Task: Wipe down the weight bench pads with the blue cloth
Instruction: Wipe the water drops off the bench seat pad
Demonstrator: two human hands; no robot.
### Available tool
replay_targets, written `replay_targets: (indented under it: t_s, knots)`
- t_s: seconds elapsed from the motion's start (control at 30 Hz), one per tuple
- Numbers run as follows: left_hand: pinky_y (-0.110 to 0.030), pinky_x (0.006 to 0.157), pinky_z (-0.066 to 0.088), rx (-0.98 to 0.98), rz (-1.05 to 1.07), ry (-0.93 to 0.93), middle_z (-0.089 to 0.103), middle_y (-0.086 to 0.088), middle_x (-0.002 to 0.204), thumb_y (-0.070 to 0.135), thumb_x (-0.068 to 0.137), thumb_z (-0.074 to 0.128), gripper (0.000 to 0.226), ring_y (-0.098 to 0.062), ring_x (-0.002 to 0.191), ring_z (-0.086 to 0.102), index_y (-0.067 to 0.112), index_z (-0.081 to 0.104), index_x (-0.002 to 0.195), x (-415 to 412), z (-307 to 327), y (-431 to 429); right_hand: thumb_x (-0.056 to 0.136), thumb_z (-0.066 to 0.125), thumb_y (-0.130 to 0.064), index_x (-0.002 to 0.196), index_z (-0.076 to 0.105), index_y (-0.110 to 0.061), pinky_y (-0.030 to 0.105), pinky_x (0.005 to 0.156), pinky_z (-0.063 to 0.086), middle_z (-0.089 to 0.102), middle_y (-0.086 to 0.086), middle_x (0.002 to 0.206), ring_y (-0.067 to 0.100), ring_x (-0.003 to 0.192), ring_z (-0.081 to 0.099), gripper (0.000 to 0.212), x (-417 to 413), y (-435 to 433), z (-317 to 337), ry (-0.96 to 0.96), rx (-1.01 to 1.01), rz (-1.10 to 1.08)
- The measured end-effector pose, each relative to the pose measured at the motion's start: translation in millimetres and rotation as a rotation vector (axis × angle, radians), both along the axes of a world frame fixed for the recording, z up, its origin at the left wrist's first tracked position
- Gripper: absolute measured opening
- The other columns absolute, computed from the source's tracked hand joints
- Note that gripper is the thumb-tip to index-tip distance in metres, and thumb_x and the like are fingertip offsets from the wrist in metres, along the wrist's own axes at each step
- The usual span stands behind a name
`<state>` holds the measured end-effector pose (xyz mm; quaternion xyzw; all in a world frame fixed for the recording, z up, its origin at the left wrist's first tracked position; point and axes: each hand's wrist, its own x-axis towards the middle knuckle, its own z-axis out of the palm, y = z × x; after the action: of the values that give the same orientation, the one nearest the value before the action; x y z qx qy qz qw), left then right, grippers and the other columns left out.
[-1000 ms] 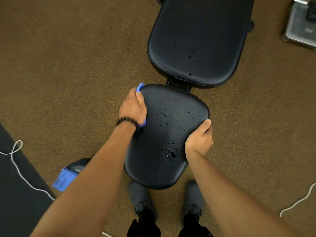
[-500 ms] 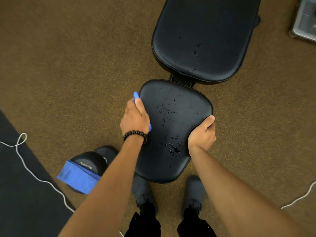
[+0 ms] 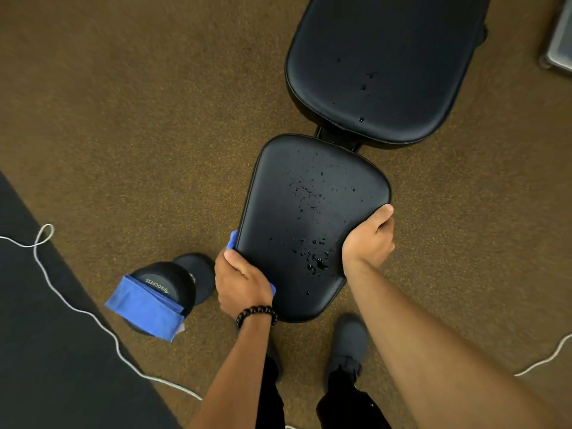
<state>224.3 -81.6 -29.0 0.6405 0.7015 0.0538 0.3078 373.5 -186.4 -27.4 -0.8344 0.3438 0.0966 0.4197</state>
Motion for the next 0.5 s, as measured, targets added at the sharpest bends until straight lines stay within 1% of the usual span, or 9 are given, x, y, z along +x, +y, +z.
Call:
replay_targets:
  t_s: [0.1,0.2,0.37,0.43,0.5]
  knots:
    - [-0.043,0.083,0.042,-0.015,-0.175,0.054,0.07,-0.014,0.116,0.045,0.108,0.023,0.045,-0.038,0.109,0.063,0.02,0.06,0.119,25.5,7.8,23.8,0.109,0.021,-0.05,0.137,0.059,-0.02,0.04,0.097,0.041,0.066,0.012,0.129,0.036,0.122,0.055,0.057,0.9,-0.6,2.6,0.008,-0.003,0.005]
    - [-0.044,0.085,0.043,-0.015,-0.354,0.078,0.07,-0.017,0.114,0.045,0.109,0.022,0.048,-0.04,0.106,0.064,0.017,0.059,0.118,73.3,9.1,51.7,0.109,0.022,-0.051,0.135,0.061,-0.018,0.041,0.094,0.042,0.067,0.013,0.125,0.038,0.118,0.057,0.058,0.8,-1.3,0.1,0.003,-0.015,0.004]
    - [-0.041,0.082,0.039,0.067,-0.56,0.026,0.068,-0.012,0.121,0.042,0.109,0.022,0.045,-0.036,0.109,0.063,0.016,0.057,0.124,144.1,2.5,77.2,0.106,0.019,-0.058,0.129,0.063,-0.02,0.042,0.089,0.043,0.07,0.011,0.117,0.037,0.11,0.061,0.062,-0.4,-2.0,-5.3,-0.003,0.0,-0.006]
    - [-0.042,0.086,0.042,0.109,-0.648,0.002,0.066,-0.007,0.124,0.041,0.109,0.023,0.044,-0.032,0.113,0.061,0.019,0.057,0.127,160.9,1.6,83.0,0.105,0.018,-0.059,0.129,0.062,-0.02,0.04,0.085,0.04,0.069,0.01,0.115,0.036,0.109,0.061,0.063,0.2,-2.3,-4.2,0.016,0.017,-0.009]
    - [-0.044,0.091,0.047,0.176,-0.806,-0.002,0.065,-0.003,0.126,0.04,0.109,0.023,0.044,-0.028,0.117,0.058,0.023,0.059,0.127,179.2,3.6,87.2,0.106,0.019,-0.058,0.13,0.061,-0.019,0.036,0.082,0.037,0.069,0.01,0.115,0.033,0.108,0.061,0.062,0.9,-2.2,-1.5,0.026,0.032,-0.015]
